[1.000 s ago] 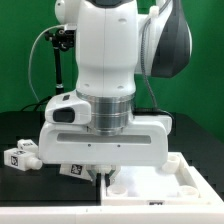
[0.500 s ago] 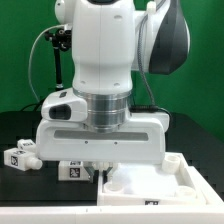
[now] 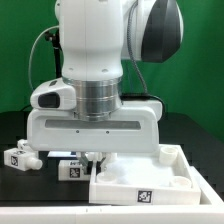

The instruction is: Assemble one leg

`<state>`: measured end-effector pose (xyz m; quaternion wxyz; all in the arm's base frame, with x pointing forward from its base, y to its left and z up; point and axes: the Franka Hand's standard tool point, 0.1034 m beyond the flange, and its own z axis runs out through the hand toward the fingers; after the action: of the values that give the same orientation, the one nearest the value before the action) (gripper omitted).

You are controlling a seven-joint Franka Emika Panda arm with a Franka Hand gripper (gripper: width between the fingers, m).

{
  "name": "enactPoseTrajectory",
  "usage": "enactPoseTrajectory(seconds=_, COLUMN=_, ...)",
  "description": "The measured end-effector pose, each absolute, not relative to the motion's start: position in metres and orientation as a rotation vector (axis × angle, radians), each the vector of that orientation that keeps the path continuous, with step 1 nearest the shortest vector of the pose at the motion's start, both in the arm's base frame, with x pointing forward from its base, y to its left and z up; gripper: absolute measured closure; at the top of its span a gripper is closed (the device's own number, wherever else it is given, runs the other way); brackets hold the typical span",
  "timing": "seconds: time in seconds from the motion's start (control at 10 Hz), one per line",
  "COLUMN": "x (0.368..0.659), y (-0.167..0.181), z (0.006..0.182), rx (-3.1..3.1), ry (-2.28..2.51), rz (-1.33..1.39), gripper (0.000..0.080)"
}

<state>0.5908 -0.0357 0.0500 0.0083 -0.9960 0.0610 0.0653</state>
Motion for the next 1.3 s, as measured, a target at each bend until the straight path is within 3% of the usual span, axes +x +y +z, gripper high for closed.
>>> enactPoseTrajectory(seconds=0.7, x=0.583, y=-0.011, z=0.047, rx=-3.124, ry=0.226, rz=0.139, gripper=0.0744)
enactPoseTrajectory(seconds=1.3, x=0.576, y=-0.034, z=0.028, rx=-3.154, ry=0.207, rz=0.05, gripper=0.0739)
